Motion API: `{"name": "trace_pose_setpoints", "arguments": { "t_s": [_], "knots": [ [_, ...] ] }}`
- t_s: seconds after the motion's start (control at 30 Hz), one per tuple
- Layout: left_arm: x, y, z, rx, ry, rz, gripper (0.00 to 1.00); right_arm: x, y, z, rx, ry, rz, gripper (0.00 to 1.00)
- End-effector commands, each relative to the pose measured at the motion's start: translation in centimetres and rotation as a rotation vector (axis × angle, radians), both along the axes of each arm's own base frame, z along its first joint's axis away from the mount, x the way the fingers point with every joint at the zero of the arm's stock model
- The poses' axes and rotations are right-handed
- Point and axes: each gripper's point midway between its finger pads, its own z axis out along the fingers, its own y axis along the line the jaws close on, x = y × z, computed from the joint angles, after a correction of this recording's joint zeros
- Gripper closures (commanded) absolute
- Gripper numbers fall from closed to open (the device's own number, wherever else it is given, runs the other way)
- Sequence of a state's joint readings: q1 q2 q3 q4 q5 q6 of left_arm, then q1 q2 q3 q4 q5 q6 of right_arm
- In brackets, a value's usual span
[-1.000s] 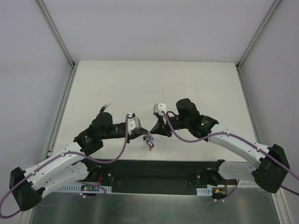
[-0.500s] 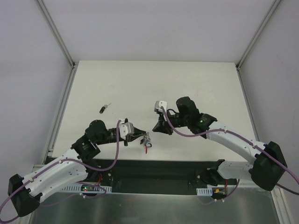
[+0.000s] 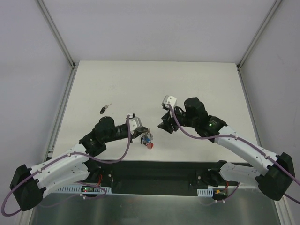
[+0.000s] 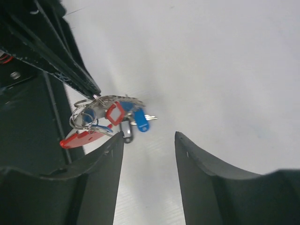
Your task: Put the keys on the keyring
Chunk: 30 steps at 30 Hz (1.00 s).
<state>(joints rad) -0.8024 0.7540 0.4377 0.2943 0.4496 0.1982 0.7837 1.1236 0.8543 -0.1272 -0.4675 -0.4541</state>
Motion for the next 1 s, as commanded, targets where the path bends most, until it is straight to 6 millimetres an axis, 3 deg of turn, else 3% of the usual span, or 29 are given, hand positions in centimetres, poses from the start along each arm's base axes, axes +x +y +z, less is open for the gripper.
{"name": "trace_pose_setpoints", "arguments": {
  "t_s": [0.0, 0.03, 0.1, 0.13, 0.17, 0.2, 0.23, 0.3, 0.37, 0.47, 0.5, 0.7, 0.87, 0.97],
  "knots": [
    [5.9, 0.5, 3.4, -0.012, -0.086, 0.212, 1.00, 4.6, -4.3, 2.0, 0.011, -0.058, -0.393, 0.46],
    [7.6, 1.2, 4.9, -0.027, -0.098, 0.263, 1.00, 4.9, -5.0, 2.0, 0.012, -0.059, -0.441, 0.43],
    [9.8, 1.3, 5.2, -0.019, -0.069, 0.302, 1.00, 5.7, -6.7, 2.3, 0.025, -0.068, -0.550, 0.38],
    [10.9, 1.1, 7.5, -0.052, -0.089, 0.309, 1.00, 6.1, -7.6, 2.4, 0.022, -0.080, -0.608, 0.36],
    [12.3, 1.6, 8.2, -0.058, -0.083, 0.337, 1.00, 6.7, -8.7, 2.5, 0.017, -0.094, -0.672, 0.32],
    [13.6, 1.0, 7.7, -0.042, -0.047, 0.342, 1.00, 6.7, -9.4, 2.9, 0.029, -0.104, -0.701, 0.30],
    [14.3, 0.5, 10.4, -0.071, -0.072, 0.326, 1.00, 6.7, -9.9, 2.7, 0.026, -0.101, -0.729, 0.28],
    [15.7, -0.6, 11.9, -0.078, -0.080, 0.316, 1.00, 6.9, -11.3, 3.0, 0.033, -0.122, -0.798, 0.16],
    [16.8, -0.8, 11.5, -0.073, -0.061, 0.349, 1.00, 6.8, -12.2, 3.3, 0.047, -0.126, -0.834, 0.11],
    [18.2, -0.9, 8.0, -0.053, 0.012, 0.404, 1.00, 6.3, -12.7, 3.0, 0.041, -0.114, -0.840, 0.09],
    [18.1, -0.8, 4.9, -0.036, 0.074, 0.418, 1.00, 6.2, -12.8, 2.9, 0.038, -0.109, -0.840, 0.09],
    [17.1, -1.0, -3.3, 0.007, 0.307, 0.446, 1.00, 5.1, -13.2, 2.5, 0.039, -0.068, -0.825, 0.04],
    [14.8, -1.2, -7.7, 0.034, 0.481, 0.437, 1.00, 3.2, -12.9, 3.7, 0.097, -0.052, -0.736, 0.02],
    [13.1, -0.8, -10.2, 0.061, 0.562, 0.445, 0.93, 1.8, -12.6, 4.3, 0.118, -0.039, -0.672, 0.02]
  ]
}}
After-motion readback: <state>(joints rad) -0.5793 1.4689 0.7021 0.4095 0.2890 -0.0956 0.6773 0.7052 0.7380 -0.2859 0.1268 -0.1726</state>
